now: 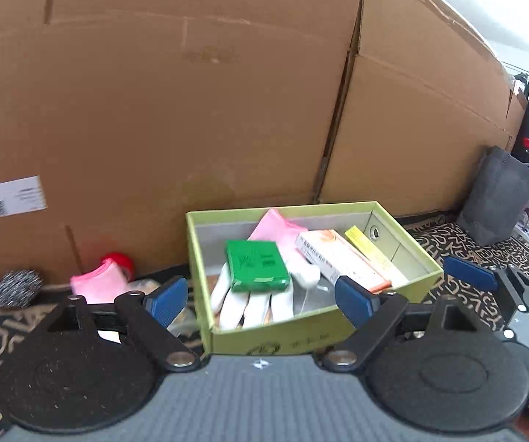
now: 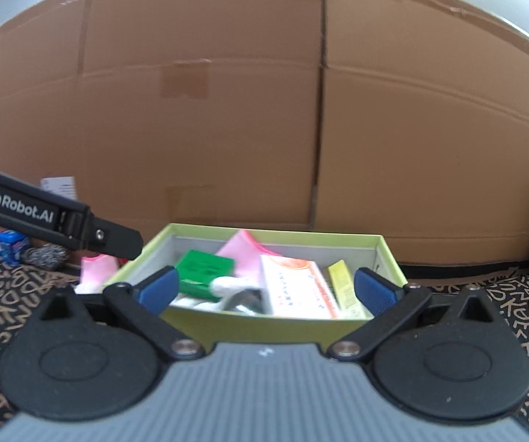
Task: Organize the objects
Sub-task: 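Carry both boxes into the lime-green box and open both tools, then move both open tools back toward the pink-cuffed glove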
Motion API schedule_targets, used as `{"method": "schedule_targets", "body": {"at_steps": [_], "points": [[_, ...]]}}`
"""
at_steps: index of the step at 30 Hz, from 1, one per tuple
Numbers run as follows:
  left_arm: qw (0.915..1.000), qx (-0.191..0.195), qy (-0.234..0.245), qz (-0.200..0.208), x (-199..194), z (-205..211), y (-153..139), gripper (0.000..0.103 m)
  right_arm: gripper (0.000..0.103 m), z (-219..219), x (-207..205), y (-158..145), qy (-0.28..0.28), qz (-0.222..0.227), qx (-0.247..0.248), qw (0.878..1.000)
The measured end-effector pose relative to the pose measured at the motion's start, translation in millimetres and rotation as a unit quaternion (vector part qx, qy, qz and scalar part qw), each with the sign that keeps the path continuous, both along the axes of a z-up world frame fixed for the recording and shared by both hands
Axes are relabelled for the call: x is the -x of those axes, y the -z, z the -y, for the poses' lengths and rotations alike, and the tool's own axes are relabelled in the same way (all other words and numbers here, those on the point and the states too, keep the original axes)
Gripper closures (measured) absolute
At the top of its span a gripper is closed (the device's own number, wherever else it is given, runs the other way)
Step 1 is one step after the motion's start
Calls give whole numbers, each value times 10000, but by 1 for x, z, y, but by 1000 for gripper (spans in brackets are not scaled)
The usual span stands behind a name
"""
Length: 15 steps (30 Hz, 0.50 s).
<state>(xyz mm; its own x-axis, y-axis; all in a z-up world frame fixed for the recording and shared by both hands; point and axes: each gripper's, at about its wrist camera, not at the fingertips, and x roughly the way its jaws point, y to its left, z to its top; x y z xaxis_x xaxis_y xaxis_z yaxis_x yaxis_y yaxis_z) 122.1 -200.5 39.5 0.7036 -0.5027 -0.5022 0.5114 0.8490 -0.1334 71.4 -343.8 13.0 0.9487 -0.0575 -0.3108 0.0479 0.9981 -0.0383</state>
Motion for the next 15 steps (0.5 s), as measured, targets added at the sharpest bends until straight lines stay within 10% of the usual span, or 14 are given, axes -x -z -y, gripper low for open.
{"method": "schedule_targets", "body": {"at_steps": [15], "points": [[9937,207,-998,-464,67,-124,41,13,0,-93,46,45,-854,-775,-718,9907]]}}
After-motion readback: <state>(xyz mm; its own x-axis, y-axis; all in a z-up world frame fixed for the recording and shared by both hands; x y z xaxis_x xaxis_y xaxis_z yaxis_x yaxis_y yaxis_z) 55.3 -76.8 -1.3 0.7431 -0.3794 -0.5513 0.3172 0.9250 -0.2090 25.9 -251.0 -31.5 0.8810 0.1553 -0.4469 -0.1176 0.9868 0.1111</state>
